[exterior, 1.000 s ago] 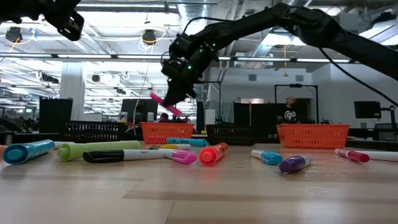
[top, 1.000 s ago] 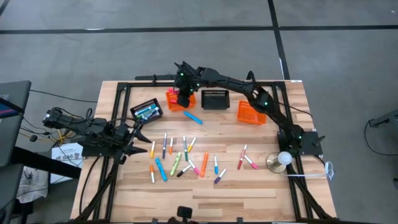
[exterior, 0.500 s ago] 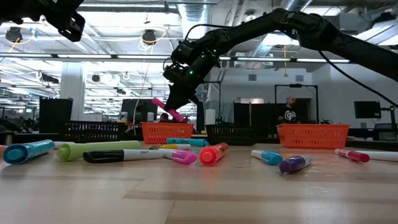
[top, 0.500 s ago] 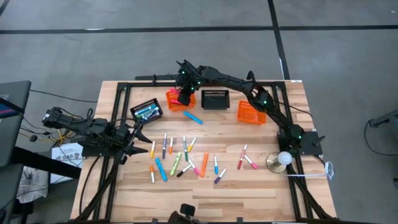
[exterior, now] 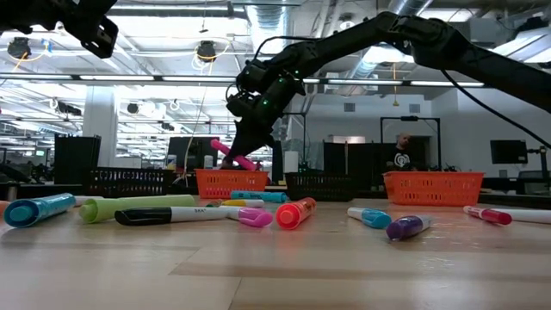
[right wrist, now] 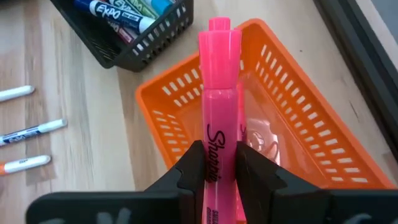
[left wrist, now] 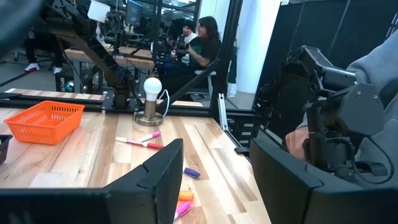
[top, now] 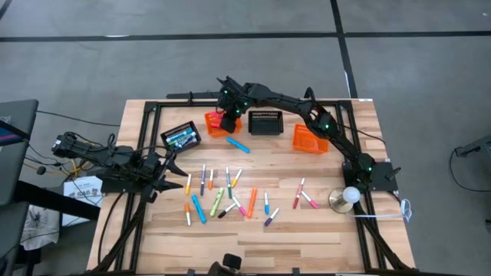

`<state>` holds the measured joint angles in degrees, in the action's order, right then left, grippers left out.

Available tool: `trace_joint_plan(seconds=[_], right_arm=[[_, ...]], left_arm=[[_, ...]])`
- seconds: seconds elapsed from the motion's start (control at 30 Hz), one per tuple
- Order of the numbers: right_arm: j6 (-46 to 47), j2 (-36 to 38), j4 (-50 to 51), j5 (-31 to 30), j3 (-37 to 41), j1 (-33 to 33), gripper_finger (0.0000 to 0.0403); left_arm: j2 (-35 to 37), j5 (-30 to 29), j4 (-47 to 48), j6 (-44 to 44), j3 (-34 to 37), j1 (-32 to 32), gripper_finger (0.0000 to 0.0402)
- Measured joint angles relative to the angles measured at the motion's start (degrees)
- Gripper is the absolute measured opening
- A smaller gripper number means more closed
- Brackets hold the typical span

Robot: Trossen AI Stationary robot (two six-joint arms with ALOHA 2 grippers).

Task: Pick & Place Markers
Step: Put the large pink highlighter pen into the left orange bin

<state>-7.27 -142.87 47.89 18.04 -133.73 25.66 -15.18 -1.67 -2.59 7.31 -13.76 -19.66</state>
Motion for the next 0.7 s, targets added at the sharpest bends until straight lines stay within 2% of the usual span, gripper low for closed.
trace_joint_plan(seconds=[0.23,0.7], right_arm=[[2.57,0.00,-0.13,3.41,0.00,-0.14,0.0070],[4.24,0.02,0.05,3.43,0.00,-0.06,0.0073]], left_arm=[[-0.35,0.00,0.00,0.00,0.00,0.00,0.0186],[-0.37,0.00,0.00,0.20,0.00,0.00,0.0186]])
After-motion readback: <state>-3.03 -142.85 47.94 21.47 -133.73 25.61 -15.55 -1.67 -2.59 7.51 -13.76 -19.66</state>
